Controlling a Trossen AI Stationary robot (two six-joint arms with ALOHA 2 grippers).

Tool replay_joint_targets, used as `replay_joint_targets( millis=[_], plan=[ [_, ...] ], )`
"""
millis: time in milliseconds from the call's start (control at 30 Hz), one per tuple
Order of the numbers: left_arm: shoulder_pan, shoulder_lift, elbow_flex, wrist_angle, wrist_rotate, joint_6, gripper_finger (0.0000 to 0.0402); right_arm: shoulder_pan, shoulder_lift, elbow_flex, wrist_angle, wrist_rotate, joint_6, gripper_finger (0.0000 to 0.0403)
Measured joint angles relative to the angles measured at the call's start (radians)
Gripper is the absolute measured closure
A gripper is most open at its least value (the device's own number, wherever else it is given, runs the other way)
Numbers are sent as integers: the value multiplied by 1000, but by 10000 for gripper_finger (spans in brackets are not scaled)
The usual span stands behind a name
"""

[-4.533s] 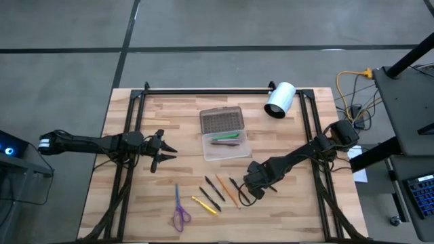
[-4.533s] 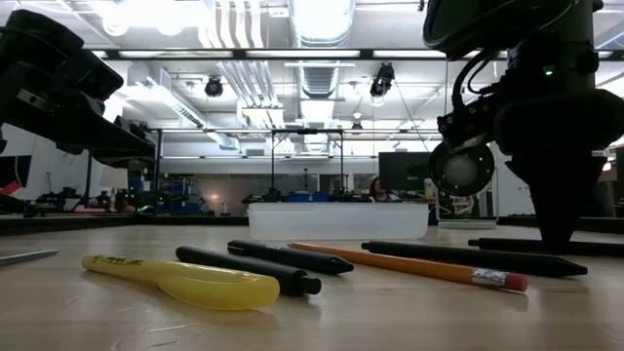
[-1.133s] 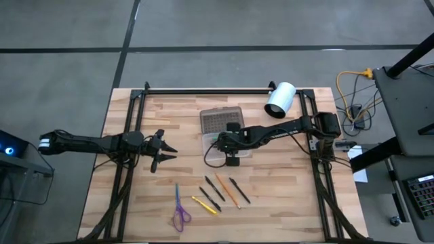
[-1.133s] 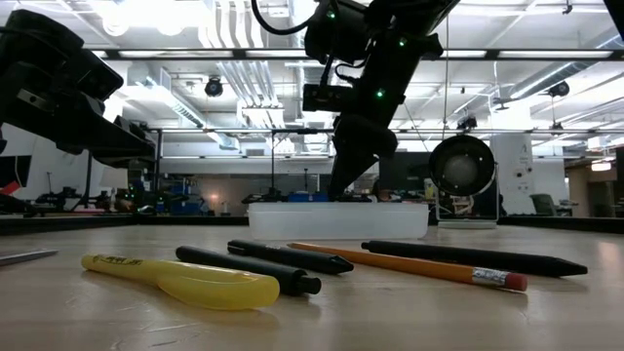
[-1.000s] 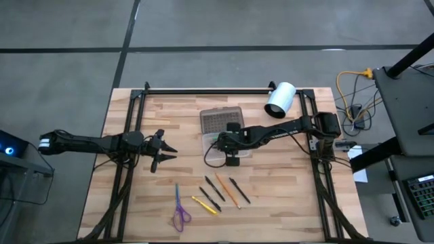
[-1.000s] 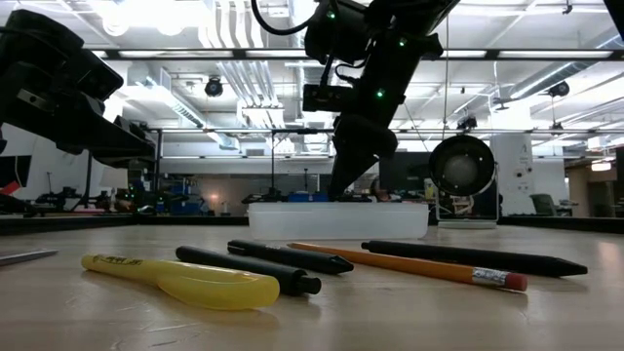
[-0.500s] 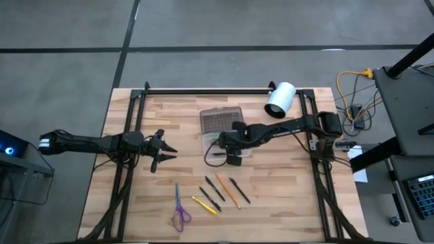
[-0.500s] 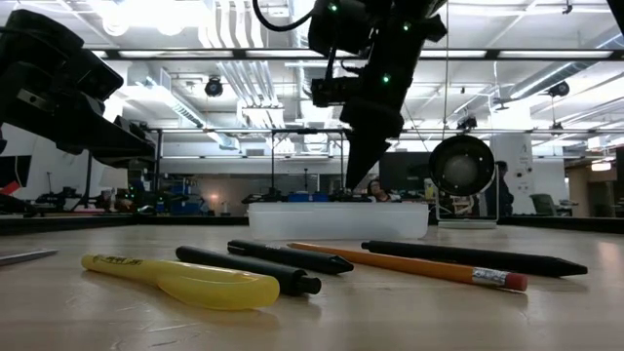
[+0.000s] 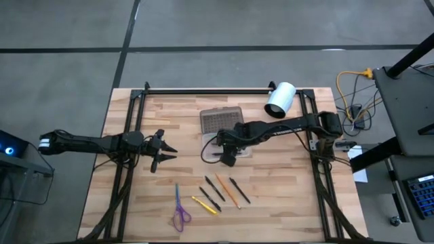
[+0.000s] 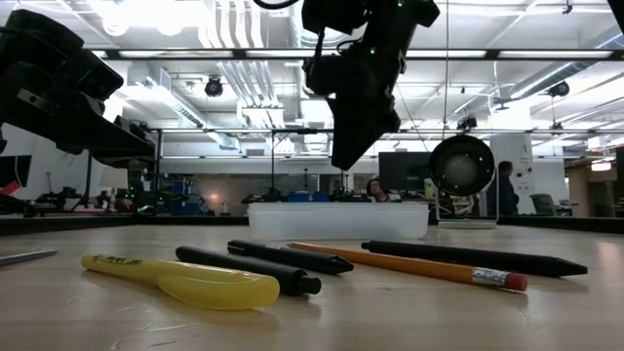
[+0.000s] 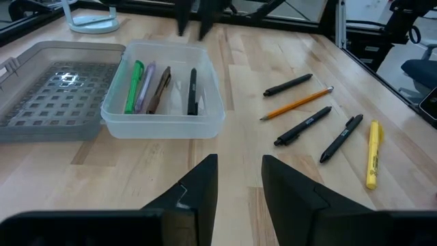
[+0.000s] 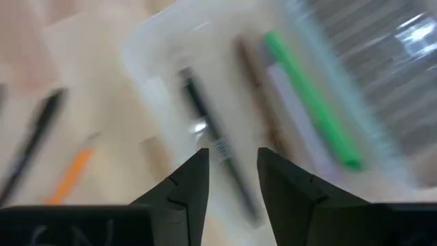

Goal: Pick & place school supplies into a supply box
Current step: Put the black pen into the transparent supply box

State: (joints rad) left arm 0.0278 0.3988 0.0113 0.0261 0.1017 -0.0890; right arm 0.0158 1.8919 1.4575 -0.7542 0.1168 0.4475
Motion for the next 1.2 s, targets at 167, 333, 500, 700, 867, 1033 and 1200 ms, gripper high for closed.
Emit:
replay_joint_targets(
  millis=[167,333,500,700,867,1033,1200],
  plan=[
    [0,0,0,0,0,0,302,19,0,3,-2,-140,154,294],
    [0,0,0,0,0,0,302,52,0,3,-38,-143,273,292],
    [0,0,0,0,0,0,302,90,0,2,-58,-135,323,289],
    [0,0,0,0,0,0,302,154,0,0,-62,-97,410,295],
    [0,0,0,0,0,0,302,206,0,0,-78,-83,492,301],
    [0,0,0,0,0,0,302,241,13,-1,-118,-67,568,306],
    [0,0,0,0,0,0,302,258,40,-1,-134,-64,606,306]
  ],
)
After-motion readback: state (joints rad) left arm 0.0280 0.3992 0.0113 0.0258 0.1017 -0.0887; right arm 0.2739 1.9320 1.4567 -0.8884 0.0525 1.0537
